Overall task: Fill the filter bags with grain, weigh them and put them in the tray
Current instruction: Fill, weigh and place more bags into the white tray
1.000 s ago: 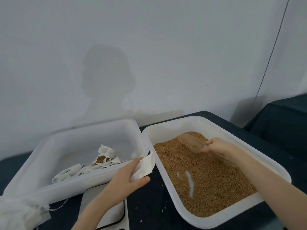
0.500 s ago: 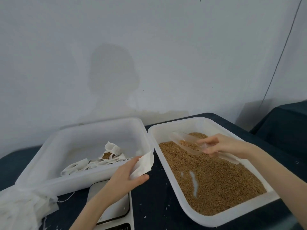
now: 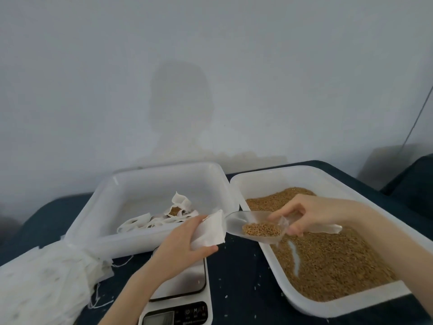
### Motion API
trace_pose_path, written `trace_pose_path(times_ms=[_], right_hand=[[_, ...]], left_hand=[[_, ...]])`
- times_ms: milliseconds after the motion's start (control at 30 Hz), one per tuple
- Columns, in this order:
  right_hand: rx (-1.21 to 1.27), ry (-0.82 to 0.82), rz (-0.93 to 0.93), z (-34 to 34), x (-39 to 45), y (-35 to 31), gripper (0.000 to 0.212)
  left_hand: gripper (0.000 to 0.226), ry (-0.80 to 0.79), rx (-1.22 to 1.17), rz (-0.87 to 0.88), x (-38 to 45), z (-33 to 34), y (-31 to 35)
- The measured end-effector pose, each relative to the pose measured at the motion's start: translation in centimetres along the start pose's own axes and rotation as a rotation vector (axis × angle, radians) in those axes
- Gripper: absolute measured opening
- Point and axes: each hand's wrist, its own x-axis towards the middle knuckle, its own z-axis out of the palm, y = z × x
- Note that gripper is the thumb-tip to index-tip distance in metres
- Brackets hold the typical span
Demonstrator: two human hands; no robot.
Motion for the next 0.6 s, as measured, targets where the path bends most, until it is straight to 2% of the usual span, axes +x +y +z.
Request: trace_pose_path(times_ms=[133,267,433,600], right_hand=[[-0.044,0.01,0.002,0.14,0.24,-0.45,0.052],[0.0,-0.006,-0.005,0.27,0.04,-0.5,0.023],[-0.013,0.052,0.005,0.15,0.02,0.06,0.028],[0.009,0.029,0.02,0.7,0.28,0.11,0.026]], left_hand=[[0.067,-0.003,0.02,0.002,-0.1,-0.36,-0.05],[0.06,-0.001,0.028,0.02,-0.16,-0.48,-0.15],[0.068,0.027,0.051,0.005,-0.3,-0.42,-0.54],[0.069,0.028,0.066,0.026,-0.38,-0.32,-0.47]])
